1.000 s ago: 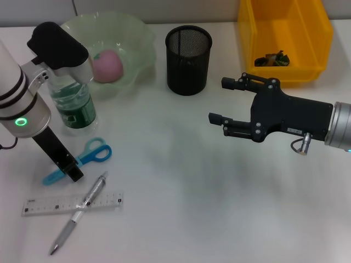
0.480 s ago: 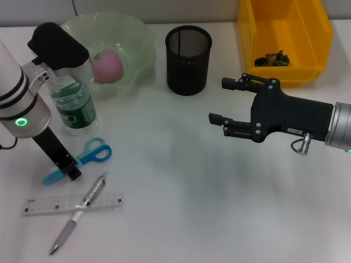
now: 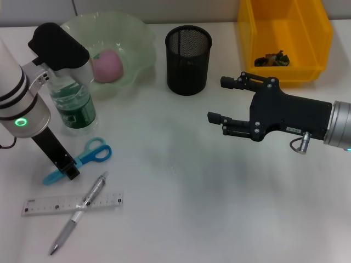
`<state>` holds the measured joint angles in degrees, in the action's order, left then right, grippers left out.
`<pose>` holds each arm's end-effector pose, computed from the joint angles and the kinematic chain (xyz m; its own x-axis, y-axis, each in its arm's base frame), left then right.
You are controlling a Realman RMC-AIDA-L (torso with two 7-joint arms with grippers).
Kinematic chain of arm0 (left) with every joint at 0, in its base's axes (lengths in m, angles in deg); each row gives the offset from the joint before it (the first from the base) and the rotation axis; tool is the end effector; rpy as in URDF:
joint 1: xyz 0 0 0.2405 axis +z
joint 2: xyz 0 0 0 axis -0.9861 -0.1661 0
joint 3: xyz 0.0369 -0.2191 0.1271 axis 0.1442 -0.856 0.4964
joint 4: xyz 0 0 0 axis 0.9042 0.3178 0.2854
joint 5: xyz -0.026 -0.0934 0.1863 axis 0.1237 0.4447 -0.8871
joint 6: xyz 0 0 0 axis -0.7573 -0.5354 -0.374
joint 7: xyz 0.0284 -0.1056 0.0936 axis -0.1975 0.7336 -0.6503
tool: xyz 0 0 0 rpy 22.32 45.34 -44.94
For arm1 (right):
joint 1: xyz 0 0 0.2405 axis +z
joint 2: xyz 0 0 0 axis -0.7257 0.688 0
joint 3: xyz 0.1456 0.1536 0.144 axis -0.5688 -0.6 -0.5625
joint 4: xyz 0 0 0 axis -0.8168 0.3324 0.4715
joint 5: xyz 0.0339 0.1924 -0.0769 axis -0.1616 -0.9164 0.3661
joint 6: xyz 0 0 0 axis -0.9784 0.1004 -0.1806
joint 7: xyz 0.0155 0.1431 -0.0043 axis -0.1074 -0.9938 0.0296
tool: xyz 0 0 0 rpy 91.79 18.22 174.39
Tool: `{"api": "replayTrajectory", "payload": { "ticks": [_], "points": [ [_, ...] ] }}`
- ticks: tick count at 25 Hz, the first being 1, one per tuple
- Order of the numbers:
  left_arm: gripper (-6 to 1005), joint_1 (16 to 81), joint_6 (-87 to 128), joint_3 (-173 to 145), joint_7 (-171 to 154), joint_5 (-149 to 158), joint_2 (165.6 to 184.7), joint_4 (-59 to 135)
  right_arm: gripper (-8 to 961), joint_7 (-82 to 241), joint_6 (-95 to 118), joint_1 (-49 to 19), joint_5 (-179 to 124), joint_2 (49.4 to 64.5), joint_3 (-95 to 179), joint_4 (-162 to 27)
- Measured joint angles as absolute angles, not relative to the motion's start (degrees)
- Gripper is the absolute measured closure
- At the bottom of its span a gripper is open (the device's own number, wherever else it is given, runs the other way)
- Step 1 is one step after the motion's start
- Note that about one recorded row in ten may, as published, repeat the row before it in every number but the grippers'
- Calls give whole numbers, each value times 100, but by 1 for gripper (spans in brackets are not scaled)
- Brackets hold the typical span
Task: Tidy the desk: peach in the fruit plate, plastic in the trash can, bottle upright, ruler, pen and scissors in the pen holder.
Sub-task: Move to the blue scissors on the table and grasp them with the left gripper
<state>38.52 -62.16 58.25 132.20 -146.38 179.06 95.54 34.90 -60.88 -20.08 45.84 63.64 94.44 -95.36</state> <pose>-0.2299 0.3606 -0.0082 0.5746 0.6577 -0.4871 0.4766 -0.7527 -0.4542 0.2459 0.3238 -0.0328 0.8362 0.1000 -0.5392 -0.1452 -0.9078 -0.3936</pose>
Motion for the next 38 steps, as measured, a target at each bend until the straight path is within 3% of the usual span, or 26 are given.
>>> {"api": "replayTrajectory", "payload": {
  "ticks": [32, 38],
  "points": [
    [616, 3671, -6061, 5967, 13198, -14756, 17910, 9251, 213, 3490, -6090, -1999, 4511, 6358, 9444, -9543],
    [693, 3630, -6011, 5973, 13161, -14752, 17919, 9189, 213, 3490, -6091, -1999, 4511, 6357, 9444, -9544]
  ]
}}
